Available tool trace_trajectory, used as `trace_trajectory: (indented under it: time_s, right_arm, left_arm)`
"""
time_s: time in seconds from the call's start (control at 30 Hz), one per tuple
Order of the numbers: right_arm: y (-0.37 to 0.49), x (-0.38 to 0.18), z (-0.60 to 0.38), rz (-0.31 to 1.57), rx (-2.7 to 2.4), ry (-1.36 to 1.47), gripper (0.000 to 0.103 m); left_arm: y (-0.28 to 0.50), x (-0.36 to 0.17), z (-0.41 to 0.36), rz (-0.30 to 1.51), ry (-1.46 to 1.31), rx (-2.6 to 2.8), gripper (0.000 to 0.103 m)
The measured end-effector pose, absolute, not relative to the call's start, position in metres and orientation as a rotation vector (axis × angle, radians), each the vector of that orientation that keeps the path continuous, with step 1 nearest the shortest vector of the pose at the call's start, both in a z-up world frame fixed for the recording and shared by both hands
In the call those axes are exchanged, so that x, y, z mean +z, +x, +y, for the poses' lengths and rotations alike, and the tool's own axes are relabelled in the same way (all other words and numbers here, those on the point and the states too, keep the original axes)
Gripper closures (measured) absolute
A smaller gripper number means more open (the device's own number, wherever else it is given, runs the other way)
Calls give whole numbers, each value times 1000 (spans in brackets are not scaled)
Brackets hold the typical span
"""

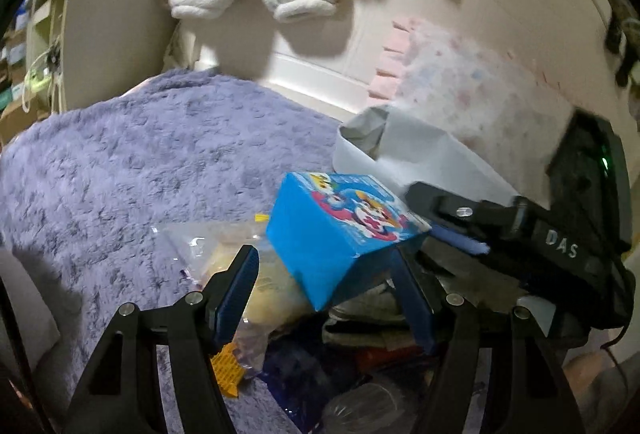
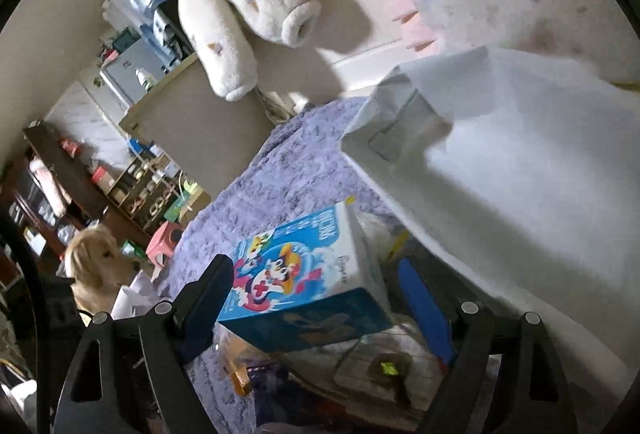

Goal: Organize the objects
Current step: 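Grasp the blue bandage box with the right gripper and lift it, then lower the blue box into the grey fabric basket and open the right gripper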

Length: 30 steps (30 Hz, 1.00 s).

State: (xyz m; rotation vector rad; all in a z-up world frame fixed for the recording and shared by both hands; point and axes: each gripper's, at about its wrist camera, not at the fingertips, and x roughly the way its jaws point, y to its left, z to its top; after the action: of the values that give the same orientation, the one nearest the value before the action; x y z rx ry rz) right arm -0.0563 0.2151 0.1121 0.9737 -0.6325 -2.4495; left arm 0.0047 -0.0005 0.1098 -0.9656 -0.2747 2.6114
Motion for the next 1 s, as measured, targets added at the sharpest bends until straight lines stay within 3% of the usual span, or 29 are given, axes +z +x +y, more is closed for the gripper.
trace_trajectory:
  time_s: [0.17,0.43,0.77,1.0]
  right_arm:
    - [-70,93,199,-654,-2369,1061,17]
    - [-82,69,230,-995,-2123,1064,17]
    - [-71,79,207,-754,-2251,1139,16]
    - [-22,145,188,-521,-2439,1061,16]
  left_arm:
    - [1,101,12,-206,-966,2576,36]
    - [1,92,27,-99,-972,2540,43]
    - [3,94,26,-89,-905,2587,43]
    - [24,143,31,-73,-667,2682,44]
